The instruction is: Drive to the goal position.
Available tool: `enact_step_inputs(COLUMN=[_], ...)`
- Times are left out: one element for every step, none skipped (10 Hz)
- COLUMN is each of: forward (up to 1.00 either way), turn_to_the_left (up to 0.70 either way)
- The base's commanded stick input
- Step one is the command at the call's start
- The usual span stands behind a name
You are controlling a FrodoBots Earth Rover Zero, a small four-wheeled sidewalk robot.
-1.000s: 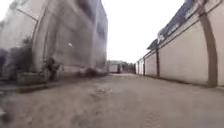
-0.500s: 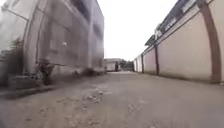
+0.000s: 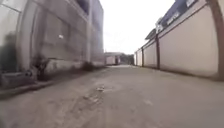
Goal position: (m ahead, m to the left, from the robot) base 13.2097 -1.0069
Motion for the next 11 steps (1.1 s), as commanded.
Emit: enact_step_inputs(forward=[0.50,0.50,0.50,0.50,0.50,0.50,0.50,0.50,0.50,0.50,0.50], turn_to_the_left=[0.00,0.00,0.00,0.00,0.00,0.00,0.00,0.00,0.00,0.00,0.00])
